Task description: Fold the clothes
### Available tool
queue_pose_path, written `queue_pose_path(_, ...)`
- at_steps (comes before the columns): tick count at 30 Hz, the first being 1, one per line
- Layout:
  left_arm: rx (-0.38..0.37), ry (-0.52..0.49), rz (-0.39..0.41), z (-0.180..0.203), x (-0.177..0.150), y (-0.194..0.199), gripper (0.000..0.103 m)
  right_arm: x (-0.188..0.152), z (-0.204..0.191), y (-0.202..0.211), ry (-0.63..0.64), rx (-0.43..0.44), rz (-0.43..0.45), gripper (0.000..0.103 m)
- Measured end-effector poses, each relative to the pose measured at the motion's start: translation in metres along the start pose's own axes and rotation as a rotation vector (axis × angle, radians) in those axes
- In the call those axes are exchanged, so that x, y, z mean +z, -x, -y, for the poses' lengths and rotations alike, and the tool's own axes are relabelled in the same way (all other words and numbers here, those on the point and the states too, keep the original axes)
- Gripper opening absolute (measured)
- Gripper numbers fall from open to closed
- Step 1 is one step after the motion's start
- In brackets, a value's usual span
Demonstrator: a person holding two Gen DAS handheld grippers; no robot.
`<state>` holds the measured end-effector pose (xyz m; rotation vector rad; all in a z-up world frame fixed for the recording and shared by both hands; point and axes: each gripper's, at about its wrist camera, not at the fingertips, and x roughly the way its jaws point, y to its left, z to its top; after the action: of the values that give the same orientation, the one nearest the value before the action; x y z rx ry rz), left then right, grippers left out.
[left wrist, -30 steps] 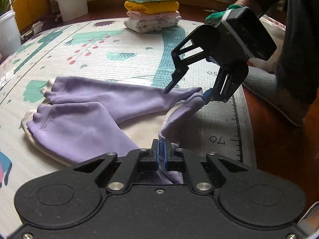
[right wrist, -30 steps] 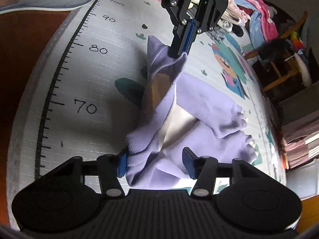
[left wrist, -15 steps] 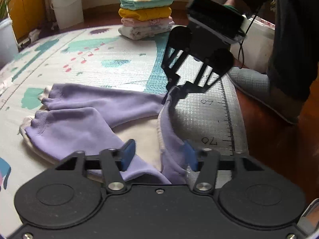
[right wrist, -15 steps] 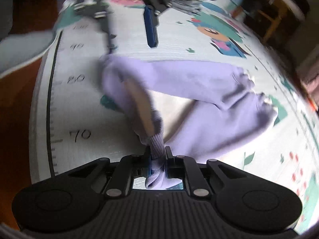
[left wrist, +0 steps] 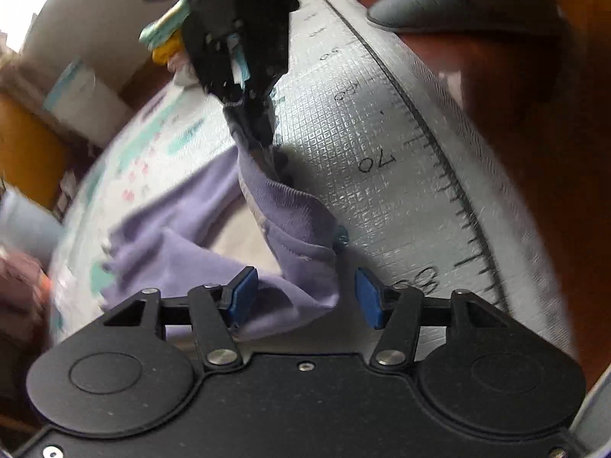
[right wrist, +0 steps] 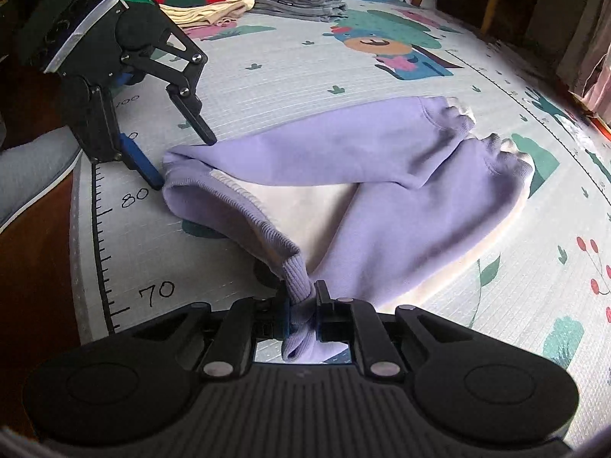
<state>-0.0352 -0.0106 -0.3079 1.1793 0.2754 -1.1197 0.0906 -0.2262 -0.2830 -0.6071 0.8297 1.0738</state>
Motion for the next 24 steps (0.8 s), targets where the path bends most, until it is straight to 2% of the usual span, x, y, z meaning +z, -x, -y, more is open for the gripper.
queue_pose_path(4,0.038,-0.172,0.01,0.012,0.001,-0.007,0.055,-0.001,0.001,0.0,-0.004,0.009,0.0,0.014)
queue_pose_path(6,0.049,-0.194,0.004,0.012,0.003,-0.012,0.053,-0.001,0.0,0.001,0.003,0.013,-0.002,0.014)
queue_pose_path(8,0.06,-0.176,-0.01,0.01,0.004,-0.018,0.026,-0.001,-0.001,0.001,0.019,0.013,-0.005,0.014)
queue_pose_path(10,0.067,-0.1,-0.019,0.0,0.009,-0.017,0.011,-0.001,-0.003,0.001,0.047,0.014,-0.012,0.014)
queue_pose_path(11,0.051,-0.059,-0.018,-0.007,0.01,-0.014,0.007,-0.002,-0.006,0.001,0.076,0.013,-0.016,0.014)
queue_pose_path(13,0.014,0.021,-0.012,-0.019,0.012,-0.007,0.005,-0.003,-0.014,0.003,0.146,0.01,-0.028,0.014)
queue_pose_path(15,-0.065,0.091,0.02,-0.027,0.013,0.002,0.005,-0.004,-0.022,0.006,0.201,0.024,-0.037,0.013)
queue_pose_path(18,-0.198,0.274,0.072,-0.043,0.006,0.016,0.005,-0.01,-0.043,0.016,0.312,0.066,-0.051,0.013)
queue_pose_path(22,-0.283,0.414,0.114,-0.057,0.001,0.03,0.005,-0.025,-0.075,0.036,0.437,0.147,-0.053,0.013)
queue_pose_path(24,-0.325,0.485,0.135,-0.064,-0.002,0.037,0.005,-0.026,-0.081,0.048,0.449,0.192,-0.045,0.013)
